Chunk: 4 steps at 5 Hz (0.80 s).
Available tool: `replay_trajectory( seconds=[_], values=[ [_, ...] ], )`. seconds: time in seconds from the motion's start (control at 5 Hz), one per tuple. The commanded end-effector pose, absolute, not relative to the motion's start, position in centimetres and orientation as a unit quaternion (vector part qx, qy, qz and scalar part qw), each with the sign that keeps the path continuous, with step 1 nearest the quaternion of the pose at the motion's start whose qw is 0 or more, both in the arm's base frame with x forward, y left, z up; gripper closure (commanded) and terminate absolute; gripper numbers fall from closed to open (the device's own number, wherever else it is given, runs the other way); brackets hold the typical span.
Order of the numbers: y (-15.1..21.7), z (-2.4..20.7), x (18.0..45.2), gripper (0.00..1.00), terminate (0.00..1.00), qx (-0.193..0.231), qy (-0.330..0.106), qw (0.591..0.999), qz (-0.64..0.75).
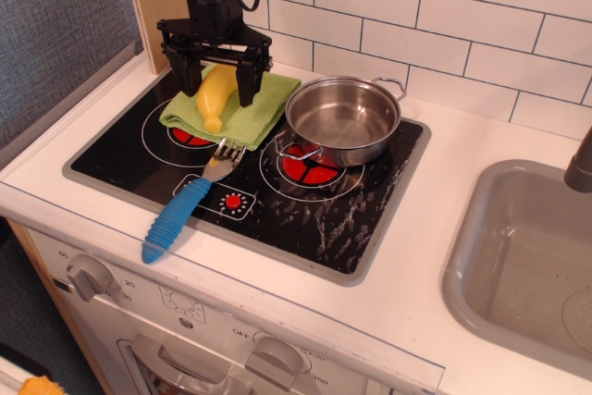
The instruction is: Place the banana onto the green towel.
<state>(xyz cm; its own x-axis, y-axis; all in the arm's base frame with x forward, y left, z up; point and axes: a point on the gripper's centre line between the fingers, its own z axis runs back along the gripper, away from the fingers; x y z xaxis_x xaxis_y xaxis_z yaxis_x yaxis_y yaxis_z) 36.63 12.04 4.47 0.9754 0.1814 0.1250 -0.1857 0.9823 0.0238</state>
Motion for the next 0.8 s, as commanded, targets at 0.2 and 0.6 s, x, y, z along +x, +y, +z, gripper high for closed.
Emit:
replay_trajectory(
  seconds=[0.2, 0.6],
  values=[
    [7.8, 7.9, 32.2, 0.00, 0.00, 0.021, -0.073, 0.997, -0.002],
    [7.0, 7.8, 31.6, 0.00, 0.00, 0.025, -0.072, 0.997, -0.009]
  ],
)
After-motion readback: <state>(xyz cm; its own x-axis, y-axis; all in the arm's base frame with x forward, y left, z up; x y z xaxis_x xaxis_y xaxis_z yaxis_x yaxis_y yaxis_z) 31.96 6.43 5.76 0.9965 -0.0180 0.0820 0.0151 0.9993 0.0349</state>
